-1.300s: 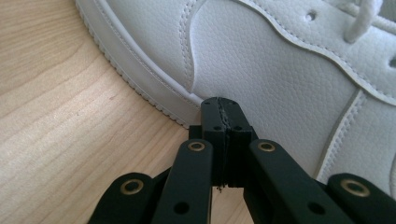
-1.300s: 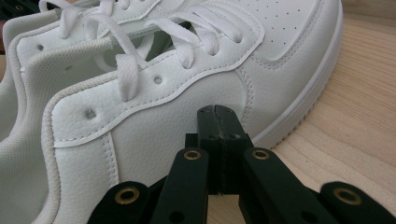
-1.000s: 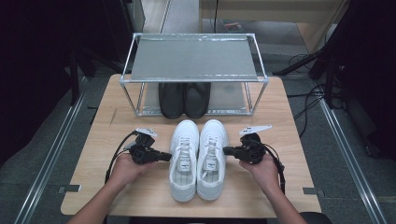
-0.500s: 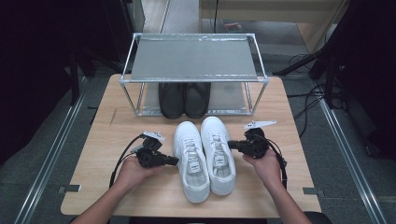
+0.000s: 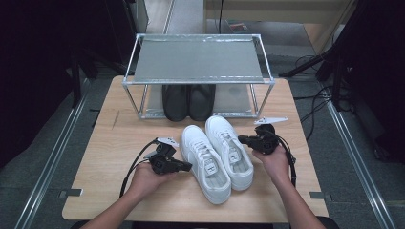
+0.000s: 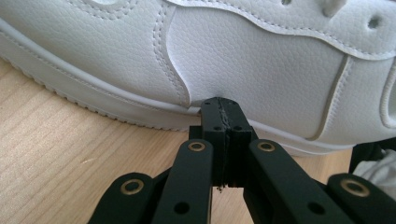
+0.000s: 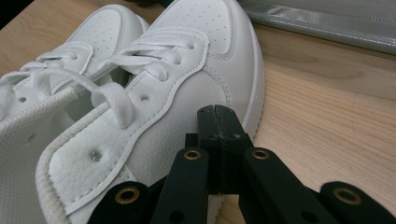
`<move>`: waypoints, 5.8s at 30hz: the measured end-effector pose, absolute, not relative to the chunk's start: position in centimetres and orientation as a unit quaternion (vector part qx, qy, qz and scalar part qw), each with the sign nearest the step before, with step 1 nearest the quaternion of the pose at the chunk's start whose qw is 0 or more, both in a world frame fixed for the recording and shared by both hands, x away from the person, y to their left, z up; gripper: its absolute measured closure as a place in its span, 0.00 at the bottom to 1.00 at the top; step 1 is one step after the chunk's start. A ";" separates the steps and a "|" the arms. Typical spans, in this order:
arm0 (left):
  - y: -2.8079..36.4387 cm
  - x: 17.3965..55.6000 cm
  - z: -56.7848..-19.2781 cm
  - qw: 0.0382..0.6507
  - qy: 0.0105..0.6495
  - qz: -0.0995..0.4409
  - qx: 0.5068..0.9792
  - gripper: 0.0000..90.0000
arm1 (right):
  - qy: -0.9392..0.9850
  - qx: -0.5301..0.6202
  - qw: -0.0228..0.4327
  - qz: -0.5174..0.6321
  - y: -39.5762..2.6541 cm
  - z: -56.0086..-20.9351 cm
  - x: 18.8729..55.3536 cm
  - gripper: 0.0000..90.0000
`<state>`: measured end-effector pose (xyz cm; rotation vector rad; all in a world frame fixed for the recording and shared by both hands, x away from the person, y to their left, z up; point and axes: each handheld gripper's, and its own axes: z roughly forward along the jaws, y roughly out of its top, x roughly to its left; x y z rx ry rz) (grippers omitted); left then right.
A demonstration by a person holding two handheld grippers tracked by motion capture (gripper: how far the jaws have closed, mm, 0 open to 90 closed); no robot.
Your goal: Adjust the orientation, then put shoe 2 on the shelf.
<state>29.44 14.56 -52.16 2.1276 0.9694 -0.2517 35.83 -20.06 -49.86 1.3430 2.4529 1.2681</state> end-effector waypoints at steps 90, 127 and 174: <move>20.7 31.2 -48.3 0.451 0.383 -0.075 0.803 0.49 | 0.789 0.424 0.052 0.441 -13.3 -47.4 27.4 0.45; 23.1 32.6 -48.5 0.488 0.418 -0.086 0.761 0.54 | 0.808 0.421 0.003 0.412 -15.0 -47.2 29.6 0.88; 31.8 27.8 -48.9 0.461 0.519 0.009 0.720 0.54 | 0.855 0.188 -0.171 0.453 -8.1 -32.5 36.2 0.87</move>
